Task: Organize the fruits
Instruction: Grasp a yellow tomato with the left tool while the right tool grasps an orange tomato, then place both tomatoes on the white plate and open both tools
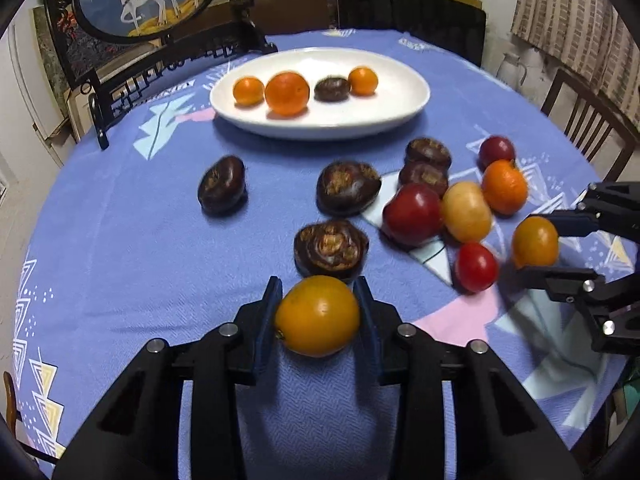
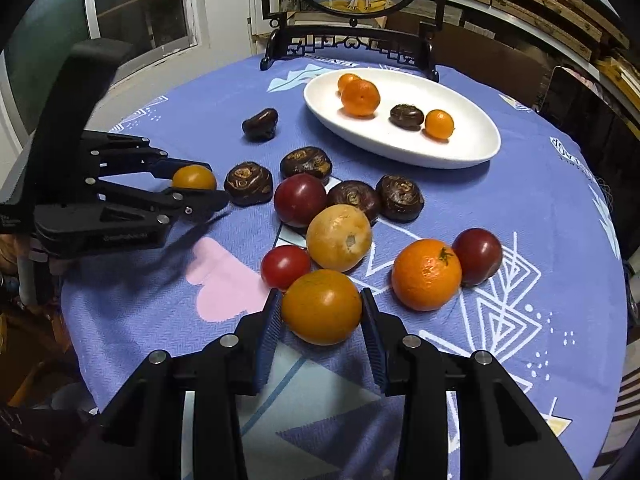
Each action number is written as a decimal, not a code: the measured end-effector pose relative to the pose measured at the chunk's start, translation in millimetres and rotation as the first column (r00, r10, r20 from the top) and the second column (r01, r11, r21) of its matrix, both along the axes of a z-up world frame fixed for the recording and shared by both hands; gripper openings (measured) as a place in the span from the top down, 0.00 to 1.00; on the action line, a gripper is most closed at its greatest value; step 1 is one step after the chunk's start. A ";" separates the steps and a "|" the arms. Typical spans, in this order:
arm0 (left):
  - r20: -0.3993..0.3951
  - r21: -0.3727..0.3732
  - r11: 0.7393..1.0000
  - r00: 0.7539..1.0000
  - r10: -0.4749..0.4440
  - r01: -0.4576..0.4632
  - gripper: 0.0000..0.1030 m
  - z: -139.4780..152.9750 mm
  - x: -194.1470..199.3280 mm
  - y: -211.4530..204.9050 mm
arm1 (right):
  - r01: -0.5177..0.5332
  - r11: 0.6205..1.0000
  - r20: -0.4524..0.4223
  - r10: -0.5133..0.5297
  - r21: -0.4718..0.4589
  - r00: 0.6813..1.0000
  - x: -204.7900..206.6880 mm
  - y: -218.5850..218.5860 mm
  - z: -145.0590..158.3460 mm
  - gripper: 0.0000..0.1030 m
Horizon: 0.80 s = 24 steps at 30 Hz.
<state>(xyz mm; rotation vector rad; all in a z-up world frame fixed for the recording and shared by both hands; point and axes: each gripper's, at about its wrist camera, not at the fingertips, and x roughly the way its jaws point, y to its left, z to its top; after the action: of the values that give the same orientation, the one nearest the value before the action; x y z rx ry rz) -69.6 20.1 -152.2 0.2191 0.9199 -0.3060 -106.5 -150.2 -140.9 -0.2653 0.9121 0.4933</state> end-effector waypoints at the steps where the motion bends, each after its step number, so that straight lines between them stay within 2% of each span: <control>1: 0.008 -0.003 1.000 1.000 0.005 -0.005 0.65 3.8 0.4 0.7 | 0.001 1.000 0.007 -0.001 0.000 1.000 0.7 -1.3 2.8 0.62; 7: 0.073 0.014 0.999 0.996 0.049 -0.050 0.65 35.6 22.5 1.8 | 0.027 0.999 0.082 -0.030 0.030 0.996 16.3 -11.7 33.8 0.62; 11: 0.103 0.009 0.996 0.991 0.087 -0.089 0.65 57.1 51.7 -3.0 | 0.064 0.996 0.145 -0.072 0.063 0.987 46.2 -19.1 65.1 0.62; 15: 0.133 0.022 0.994 0.986 0.103 -0.107 0.65 73.8 85.7 -19.1 | 0.100 0.989 0.172 -0.118 0.109 0.978 83.9 -21.3 83.8 0.62; 20: 0.147 0.027 0.991 0.982 0.123 -0.128 0.65 82.4 132.8 -39.7 | 0.138 0.982 0.164 -0.159 0.130 0.974 139.5 -14.4 86.2 0.62; 24: 0.133 0.026 0.989 0.981 0.143 -0.148 0.65 73.5 166.7 -47.8 | 0.165 0.979 0.130 -0.180 0.120 0.975 182.4 -8.1 68.5 0.62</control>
<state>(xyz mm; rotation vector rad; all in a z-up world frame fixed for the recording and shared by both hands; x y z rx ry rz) 97.1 -27.7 -78.7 0.2012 0.8073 -0.1378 75.9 -158.4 -72.3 -0.1179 0.7605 0.3570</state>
